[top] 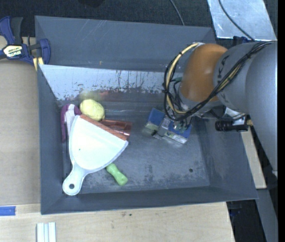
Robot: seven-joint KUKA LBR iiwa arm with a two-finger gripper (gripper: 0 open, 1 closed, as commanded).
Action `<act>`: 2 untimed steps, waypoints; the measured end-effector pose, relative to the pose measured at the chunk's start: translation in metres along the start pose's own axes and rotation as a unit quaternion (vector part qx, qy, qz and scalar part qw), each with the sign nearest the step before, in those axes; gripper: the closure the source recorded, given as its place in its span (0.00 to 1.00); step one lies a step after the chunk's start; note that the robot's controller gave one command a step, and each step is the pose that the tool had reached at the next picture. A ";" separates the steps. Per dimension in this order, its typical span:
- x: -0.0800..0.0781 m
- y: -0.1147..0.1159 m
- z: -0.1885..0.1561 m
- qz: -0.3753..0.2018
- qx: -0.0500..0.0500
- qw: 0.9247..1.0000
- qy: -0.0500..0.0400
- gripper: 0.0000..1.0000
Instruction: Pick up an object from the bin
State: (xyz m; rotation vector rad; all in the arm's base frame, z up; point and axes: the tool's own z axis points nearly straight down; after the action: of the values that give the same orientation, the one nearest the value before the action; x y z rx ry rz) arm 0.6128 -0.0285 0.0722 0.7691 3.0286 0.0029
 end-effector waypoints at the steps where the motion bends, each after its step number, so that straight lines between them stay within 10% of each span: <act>1: 0.000 -0.001 -0.017 -0.001 0.000 1.000 0.000 1.00; 2: -0.001 0.000 -0.034 -0.001 -0.001 1.000 -0.002 1.00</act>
Offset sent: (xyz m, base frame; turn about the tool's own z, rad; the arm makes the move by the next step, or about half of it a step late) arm -0.0011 -0.0002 0.0171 -0.0010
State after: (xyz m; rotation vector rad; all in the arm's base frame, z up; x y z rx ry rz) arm 0.6129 -0.0294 0.1059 0.7647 3.0263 0.0033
